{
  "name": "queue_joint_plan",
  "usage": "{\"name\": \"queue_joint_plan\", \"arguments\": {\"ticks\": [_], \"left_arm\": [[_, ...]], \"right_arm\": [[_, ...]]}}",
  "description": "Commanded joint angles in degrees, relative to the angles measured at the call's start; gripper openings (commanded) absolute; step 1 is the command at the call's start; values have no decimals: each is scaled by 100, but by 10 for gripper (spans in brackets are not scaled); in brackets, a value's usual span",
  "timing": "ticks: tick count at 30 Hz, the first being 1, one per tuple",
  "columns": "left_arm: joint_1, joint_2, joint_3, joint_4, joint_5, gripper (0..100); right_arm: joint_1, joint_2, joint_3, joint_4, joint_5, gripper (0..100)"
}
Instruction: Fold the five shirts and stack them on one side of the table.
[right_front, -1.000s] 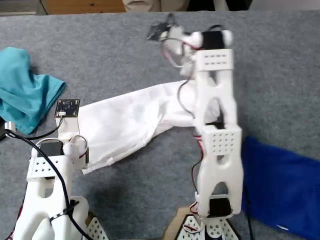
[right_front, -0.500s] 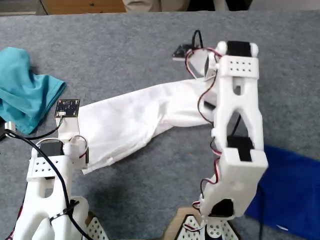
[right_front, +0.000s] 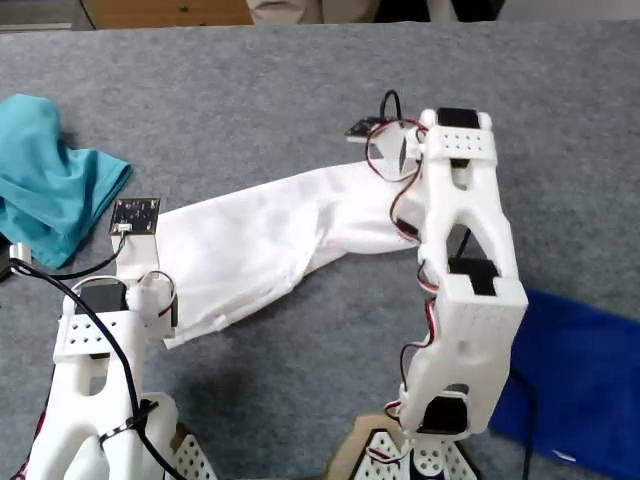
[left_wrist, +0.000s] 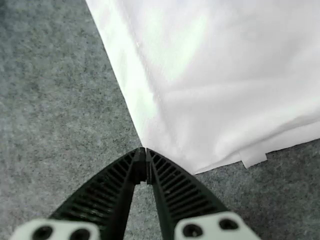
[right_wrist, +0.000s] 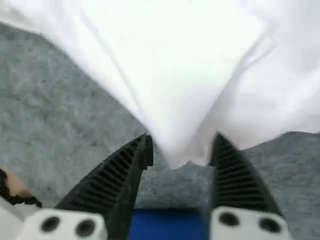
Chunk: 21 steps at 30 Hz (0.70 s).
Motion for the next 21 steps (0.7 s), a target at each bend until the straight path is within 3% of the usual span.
{"name": "queue_joint_plan", "arguments": {"ticks": [1,14,21], "left_arm": [[0,-110,-26,-97,-62,19],[-9,-110,18,-229,-62,19],[-9,-110,9,-229,-62,19]], "right_arm": [[127,171,-813,-26,-44,0],[259,2202,-3714,378,-62,5],[75,2914,-5314,1081,185,37]]}}
